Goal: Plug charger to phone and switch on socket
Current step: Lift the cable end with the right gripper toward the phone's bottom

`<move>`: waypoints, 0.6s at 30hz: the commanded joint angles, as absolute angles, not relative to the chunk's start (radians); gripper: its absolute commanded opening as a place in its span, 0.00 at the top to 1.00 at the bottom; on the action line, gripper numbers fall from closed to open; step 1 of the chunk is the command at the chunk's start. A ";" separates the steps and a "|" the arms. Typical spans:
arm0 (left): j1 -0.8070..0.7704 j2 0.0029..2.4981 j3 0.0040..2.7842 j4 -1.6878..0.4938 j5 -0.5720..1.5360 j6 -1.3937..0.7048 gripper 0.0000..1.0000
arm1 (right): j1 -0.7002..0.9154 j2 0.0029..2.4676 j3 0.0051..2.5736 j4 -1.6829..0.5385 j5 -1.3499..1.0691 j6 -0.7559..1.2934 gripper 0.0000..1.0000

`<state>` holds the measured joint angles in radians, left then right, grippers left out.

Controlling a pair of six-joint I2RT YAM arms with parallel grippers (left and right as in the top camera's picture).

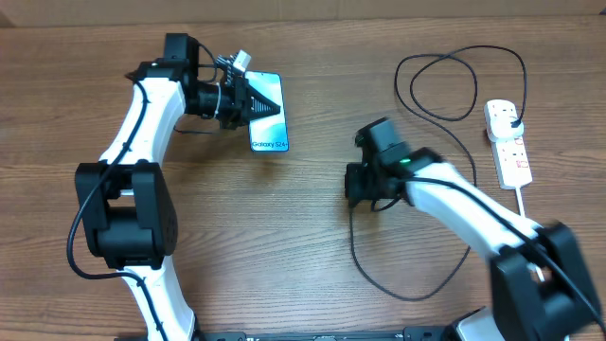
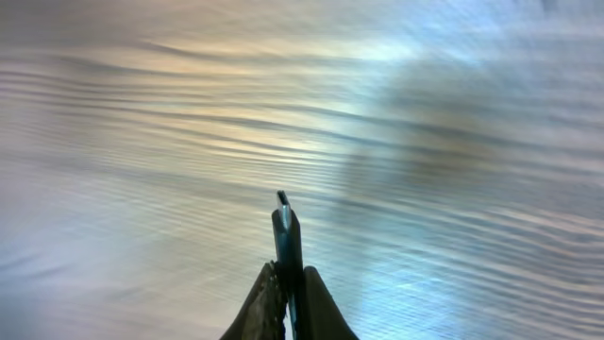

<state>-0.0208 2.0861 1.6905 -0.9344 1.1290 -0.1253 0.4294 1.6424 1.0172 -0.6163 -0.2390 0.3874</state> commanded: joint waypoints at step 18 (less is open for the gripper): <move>-0.001 1.779 1.718 -0.808 1.370 -0.295 0.96 | 0.425 1.522 1.060 -0.104 -1.333 0.422 0.96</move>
